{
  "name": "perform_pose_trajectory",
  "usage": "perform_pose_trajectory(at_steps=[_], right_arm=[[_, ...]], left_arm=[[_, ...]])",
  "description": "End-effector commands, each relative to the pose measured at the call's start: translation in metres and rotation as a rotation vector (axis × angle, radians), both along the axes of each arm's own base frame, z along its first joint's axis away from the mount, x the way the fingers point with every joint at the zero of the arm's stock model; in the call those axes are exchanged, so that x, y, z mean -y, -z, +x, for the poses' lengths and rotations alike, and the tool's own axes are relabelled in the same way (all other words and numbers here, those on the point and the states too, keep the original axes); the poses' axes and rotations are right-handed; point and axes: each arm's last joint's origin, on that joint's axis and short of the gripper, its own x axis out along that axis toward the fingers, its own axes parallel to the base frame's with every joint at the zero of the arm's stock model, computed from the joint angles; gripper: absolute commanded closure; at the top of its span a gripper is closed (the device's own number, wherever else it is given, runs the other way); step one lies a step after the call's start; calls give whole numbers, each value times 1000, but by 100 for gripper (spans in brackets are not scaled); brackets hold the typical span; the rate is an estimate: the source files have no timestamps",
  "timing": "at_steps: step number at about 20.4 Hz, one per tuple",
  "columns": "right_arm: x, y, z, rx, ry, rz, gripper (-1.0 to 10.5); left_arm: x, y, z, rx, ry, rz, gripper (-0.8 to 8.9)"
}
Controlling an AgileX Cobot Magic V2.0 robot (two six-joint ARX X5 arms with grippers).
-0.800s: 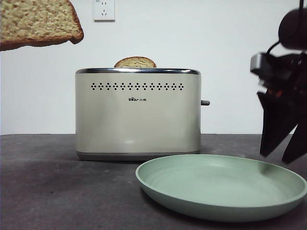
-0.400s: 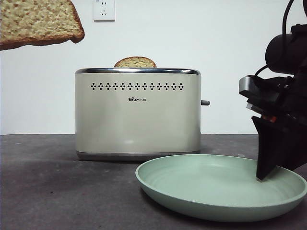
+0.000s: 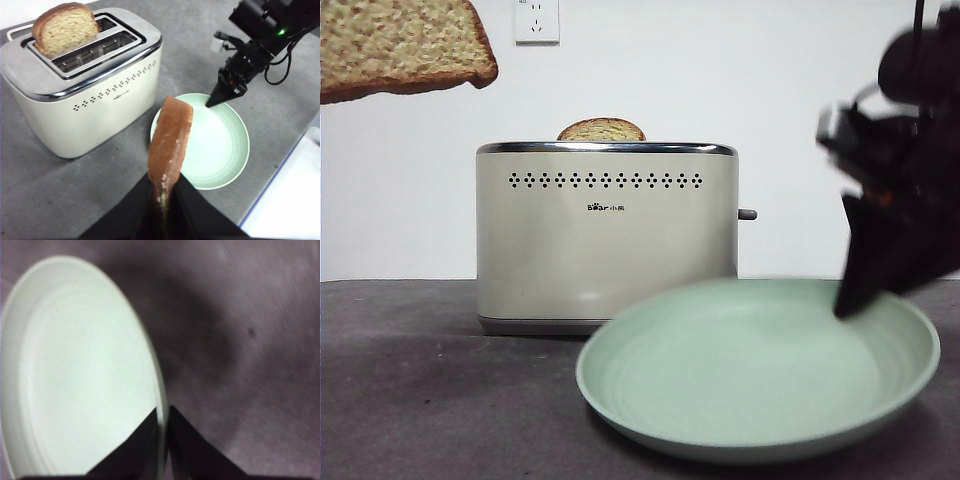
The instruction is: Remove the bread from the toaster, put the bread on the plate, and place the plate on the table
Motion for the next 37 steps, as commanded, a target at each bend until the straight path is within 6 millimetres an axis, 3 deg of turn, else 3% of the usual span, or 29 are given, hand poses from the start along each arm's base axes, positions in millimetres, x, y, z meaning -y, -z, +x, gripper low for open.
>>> perform_pose_trajectory(at_steps=[1, 7, 13, 22, 27, 29, 33, 37], right_arm=[[-8, -16, -6, 38, -8, 46, 942], [-29, -39, -25, 106, -60, 113, 942], [-57, -50, -33, 174, -108, 211, 942], [-74, -55, -40, 213, -137, 249, 942], [-74, -55, -40, 213, -137, 249, 942], [-74, -55, -40, 213, -137, 249, 942], [-74, -55, -41, 205, -139, 247, 942], [-73, -53, -42, 185, -138, 234, 942]], left_arm=[[3, -6, 1, 0, 38, -58, 808], [12, -7, 11, -64, 182, -155, 808], [29, 7, 43, -212, 242, -144, 808], [58, 44, 101, -414, 324, -102, 808], [74, 77, 134, -557, 311, -59, 804], [80, 90, 143, -606, 310, -43, 769], [87, 96, 150, -607, 322, -40, 562], [92, 88, 149, -574, 346, -43, 553]])
